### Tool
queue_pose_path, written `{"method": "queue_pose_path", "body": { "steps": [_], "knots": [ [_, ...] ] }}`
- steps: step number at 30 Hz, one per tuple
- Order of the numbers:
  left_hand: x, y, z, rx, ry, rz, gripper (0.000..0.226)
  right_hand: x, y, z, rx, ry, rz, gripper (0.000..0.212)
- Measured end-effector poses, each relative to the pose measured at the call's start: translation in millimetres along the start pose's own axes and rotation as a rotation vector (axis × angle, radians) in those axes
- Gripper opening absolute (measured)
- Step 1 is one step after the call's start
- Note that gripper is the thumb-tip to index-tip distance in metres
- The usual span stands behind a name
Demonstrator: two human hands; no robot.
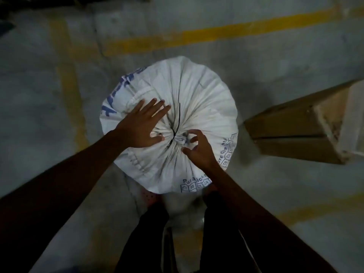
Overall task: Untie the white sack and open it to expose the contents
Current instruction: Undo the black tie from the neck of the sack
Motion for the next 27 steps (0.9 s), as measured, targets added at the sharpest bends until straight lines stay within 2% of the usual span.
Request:
{"method": "queue_pose_path", "body": {
  "steps": [3, 5, 9, 12, 18, 23, 27],
  "knots": [
    [15.7, -6.2, -2.0, 0.078, -0.042, 0.026, 0.098, 17.0, 4.1, -12.2, 0.1, -0.08, -0.031, 0.04],
    [27.1, -7.1, -3.8, 0.097, -0.028, 0.074, 0.098, 28.9, 7.2, -21.2, 0.138, -0.098, -0.042, 0.036],
    [40.8, -3.8, 2.3, 0.132, 0.026, 0.111, 0.085, 38.6, 4.3, -29.3, 0.134, -0.106, -0.1, 0.041],
    [51.7, -0.2, 12.5, 0.156, 0.026, 0.133, 0.084, 43.9, 3.7, -28.6, 0.151, -0.136, -0.115, 0.046],
    [69.3, -6.7, 26.3, 0.073, 0.054, 0.223, 0.077, 68.4, -7.2, -47.9, 0.241, -0.244, -0.046, 0.055],
    [72.2, -6.7, 33.0, 0.045, 0.097, 0.217, 0.069, 61.6, -12.3, -35.9, 0.243, -0.353, -0.047, 0.038],
    [72.4, -8.2, 28.3, 0.022, 0.13, 0.195, 0.051, 64.6, -14.4, -40.7, 0.225, -0.348, -0.015, 0.031]
  ]
}}
Point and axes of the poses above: each hand's wrist, its own y-axis away from the middle knuckle, its own x-axis out of the palm, z = x × y, the point moved 7 cm from there along -y, towards the middle knuckle, and after that the axes turned 11 degrees about -z, right-handed, at the moved point
